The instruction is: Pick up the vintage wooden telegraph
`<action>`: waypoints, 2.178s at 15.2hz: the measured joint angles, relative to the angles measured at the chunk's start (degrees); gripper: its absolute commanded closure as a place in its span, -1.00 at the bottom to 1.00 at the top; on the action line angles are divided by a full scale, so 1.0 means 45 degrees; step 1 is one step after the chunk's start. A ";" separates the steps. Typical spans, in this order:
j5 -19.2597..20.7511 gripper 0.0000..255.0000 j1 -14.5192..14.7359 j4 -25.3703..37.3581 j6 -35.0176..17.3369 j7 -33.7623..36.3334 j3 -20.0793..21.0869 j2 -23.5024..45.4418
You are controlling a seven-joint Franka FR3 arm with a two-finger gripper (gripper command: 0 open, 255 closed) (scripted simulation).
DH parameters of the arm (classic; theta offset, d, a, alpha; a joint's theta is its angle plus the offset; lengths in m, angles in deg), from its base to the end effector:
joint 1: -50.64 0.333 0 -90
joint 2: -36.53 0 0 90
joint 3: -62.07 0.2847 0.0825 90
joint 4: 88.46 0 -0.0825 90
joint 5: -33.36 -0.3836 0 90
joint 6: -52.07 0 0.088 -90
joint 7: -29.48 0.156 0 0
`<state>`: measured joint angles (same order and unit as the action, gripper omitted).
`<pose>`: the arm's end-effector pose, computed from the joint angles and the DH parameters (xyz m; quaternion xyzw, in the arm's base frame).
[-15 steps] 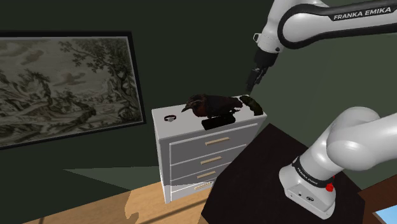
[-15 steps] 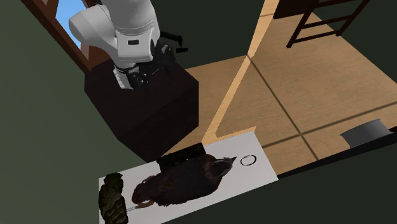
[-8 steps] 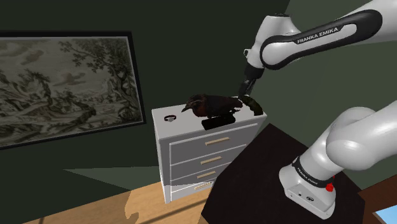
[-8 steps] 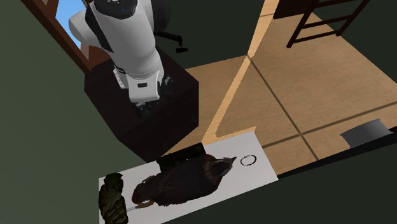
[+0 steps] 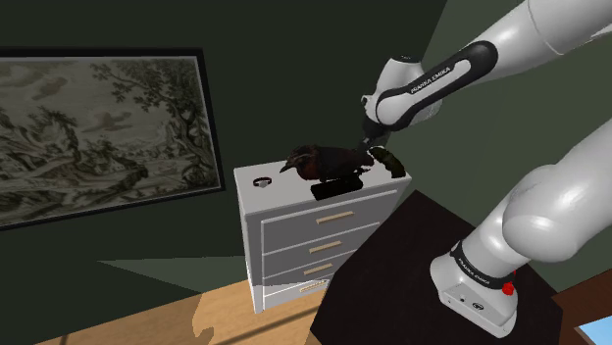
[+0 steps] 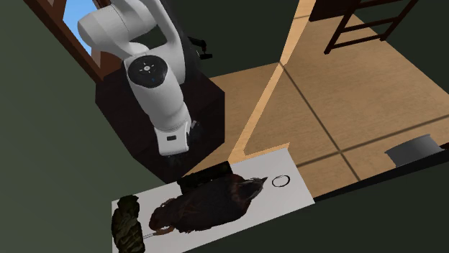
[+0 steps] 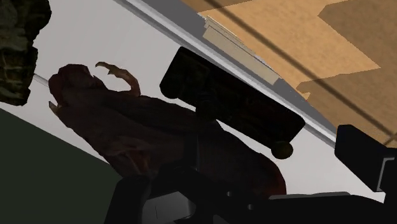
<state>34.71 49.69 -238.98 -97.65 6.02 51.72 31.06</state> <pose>0.4345 -0.0843 0.2081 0.9925 0.1158 0.0389 0.0098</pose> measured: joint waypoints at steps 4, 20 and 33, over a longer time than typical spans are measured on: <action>-0.0909 -1.00 -0.0070 0.0674 -0.1805 -0.1321 -0.0119 0.2230; -0.2590 1.00 -0.0840 0.1739 -0.4157 -0.3000 0.0811 0.5444; -0.2016 1.00 -0.0422 0.1498 -0.3217 -0.2548 0.0288 0.4275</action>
<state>25.64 47.79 -232.23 -112.13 -5.45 53.01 50.29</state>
